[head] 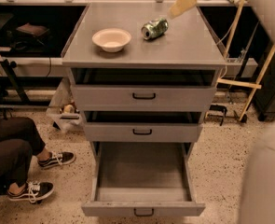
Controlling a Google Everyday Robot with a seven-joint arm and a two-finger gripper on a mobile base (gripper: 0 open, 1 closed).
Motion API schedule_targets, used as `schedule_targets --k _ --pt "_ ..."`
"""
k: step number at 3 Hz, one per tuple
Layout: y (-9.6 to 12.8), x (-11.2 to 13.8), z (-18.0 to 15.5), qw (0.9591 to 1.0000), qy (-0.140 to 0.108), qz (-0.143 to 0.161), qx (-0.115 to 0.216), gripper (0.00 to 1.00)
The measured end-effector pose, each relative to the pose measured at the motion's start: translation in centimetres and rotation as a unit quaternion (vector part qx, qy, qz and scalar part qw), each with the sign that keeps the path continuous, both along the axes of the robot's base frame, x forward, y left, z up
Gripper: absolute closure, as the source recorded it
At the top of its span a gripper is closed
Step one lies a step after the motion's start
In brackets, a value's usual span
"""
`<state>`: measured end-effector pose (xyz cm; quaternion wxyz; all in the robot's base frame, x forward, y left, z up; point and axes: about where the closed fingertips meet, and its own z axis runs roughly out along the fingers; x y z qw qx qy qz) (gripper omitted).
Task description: Pick green can from bottom drawer and place on counter
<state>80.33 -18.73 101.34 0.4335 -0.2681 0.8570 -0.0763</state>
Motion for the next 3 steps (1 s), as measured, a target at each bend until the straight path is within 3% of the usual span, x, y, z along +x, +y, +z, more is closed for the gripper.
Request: schedule_targets --k 1,2,3 --pt "-5.2 -7.2 6.7 0.9951 -0.058 -0.079 -0.001 0.0" --pt "-6.5 -15.7 14.2 0.9809 -0.146 -0.128 -0.005 0.0" --pt "-6.6 -20.4 16.1 0.9745 -0.163 -0.155 -0.004 0.0"
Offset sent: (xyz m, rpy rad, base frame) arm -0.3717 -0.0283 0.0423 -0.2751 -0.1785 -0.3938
